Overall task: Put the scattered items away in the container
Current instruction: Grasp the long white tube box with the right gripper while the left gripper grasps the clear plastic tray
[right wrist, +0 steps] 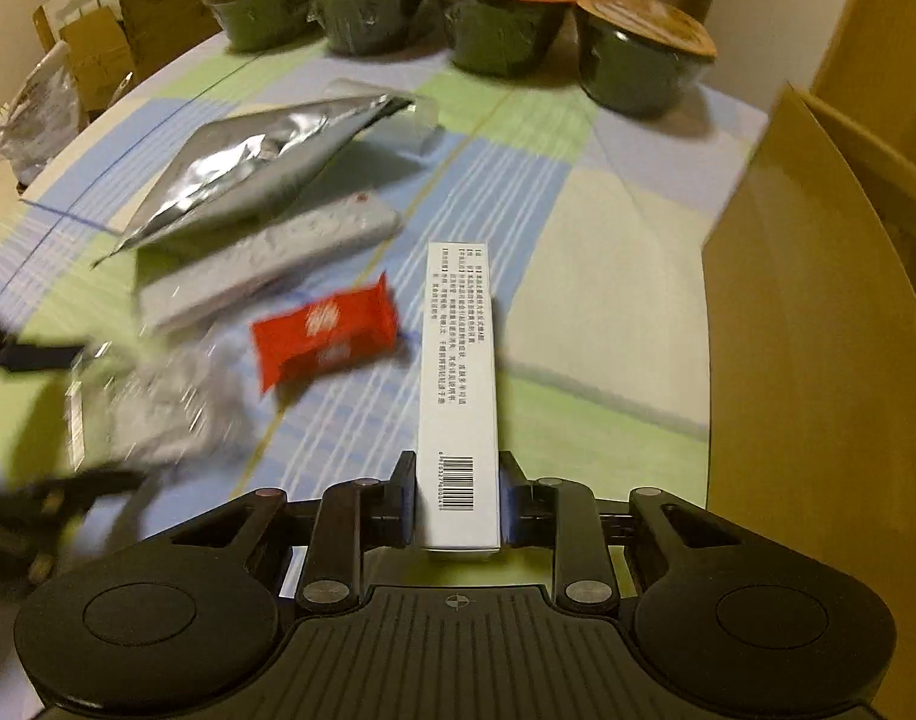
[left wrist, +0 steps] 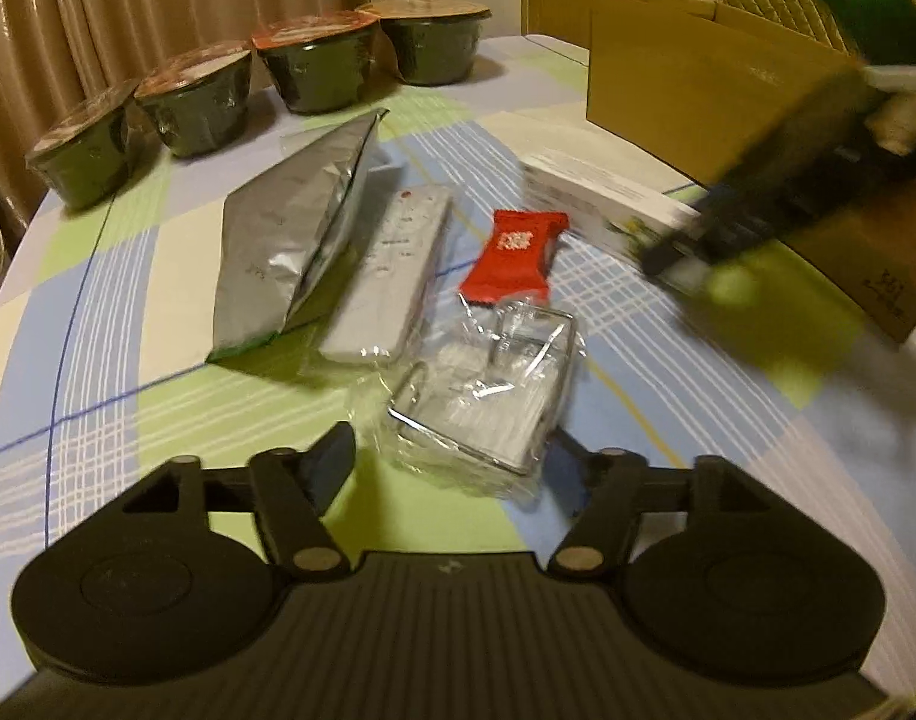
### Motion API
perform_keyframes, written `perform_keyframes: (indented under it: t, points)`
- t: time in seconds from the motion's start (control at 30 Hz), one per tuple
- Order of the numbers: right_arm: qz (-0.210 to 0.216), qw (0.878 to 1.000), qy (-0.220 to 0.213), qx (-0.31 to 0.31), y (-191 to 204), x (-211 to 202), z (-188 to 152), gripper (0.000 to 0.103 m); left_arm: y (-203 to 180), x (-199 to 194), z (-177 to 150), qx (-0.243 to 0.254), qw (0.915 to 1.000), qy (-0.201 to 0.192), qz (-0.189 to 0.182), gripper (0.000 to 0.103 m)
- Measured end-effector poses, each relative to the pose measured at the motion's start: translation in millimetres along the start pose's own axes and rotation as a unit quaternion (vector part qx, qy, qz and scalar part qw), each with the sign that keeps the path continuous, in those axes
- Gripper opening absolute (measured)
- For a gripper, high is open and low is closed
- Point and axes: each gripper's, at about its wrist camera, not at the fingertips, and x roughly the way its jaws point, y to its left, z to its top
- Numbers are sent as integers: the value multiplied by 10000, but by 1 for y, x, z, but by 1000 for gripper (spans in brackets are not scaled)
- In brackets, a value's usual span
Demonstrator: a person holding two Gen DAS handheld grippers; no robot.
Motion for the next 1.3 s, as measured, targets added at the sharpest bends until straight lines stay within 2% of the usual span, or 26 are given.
perform_keyframes:
  t: [0.17, 0.2, 0.27, 0.43, 0.47, 0.5, 0.53, 0.57, 0.73, 0.8, 0.93, 1.13, 1.17, 1.2, 1.3]
  points:
    - [60, 9995, 85, 283, 7, -30, -47, 29, -8, 6, 4, 345, 9994, -100, -23, 65]
    - [64, 9993, 105, 349, 8, -36, -57, 29, -10, 6, 4, 381, 9992, -88, -45, 57]
    - [63, 9990, 125, 434, 12, -46, -74, 29, -15, 4, 3, 452, 9989, -43, -116, 48]
    - [60, 9992, 147, 359, 18, -60, -100, 29, -35, -12, -6, 558, 9979, 140, -287, 47]
    - [47, 9993, 144, 341, 18, -62, -103, 42, -40, -17, -9, 562, 9977, 169, -327, 47]
    - [17, 9993, 117, 351, 17, -64, -105, 70, -44, -21, -11, 558, 9976, 187, -365, 47]
    - [-12, 9993, 59, 375, 16, -66, -106, 79, -47, -25, -13, 558, 9975, 207, -386, 47]
    - [-26, 9992, -11, 391, 15, -68, -107, 82, -51, -28, -15, 566, 9974, 234, -385, 48]
    - [-14, 9997, -52, 244, 15, -68, -105, 82, -61, -38, -22, 836, 9962, 215, -150, 53]
    - [-9, 9998, -75, 177, 15, -68, -102, 82, -62, -38, -21, 1004, 9948, 187, -56, 62]
    - [49, 9999, -114, 84, 14, -65, -95, 82, -65, -35, -18, 1390, 9903, 82, 33, 69]
    - [63, 9999, -114, 70, 13, -60, -87, 82, -70, -25, -13, 1848, 9826, -13, -178, 69]
    - [68, 9999, -100, 75, 12, -59, -87, 82, -71, -22, -12, 1888, 9817, 28, -236, 66]
    - [70, 9999, -86, 78, 12, -59, -87, 82, -71, -20, -11, 1900, 9813, 75, -294, 60]
    - [77, 9999, -59, 89, 10, -58, -87, 81, -70, -17, -11, 1793, 9828, 170, -396, 52]
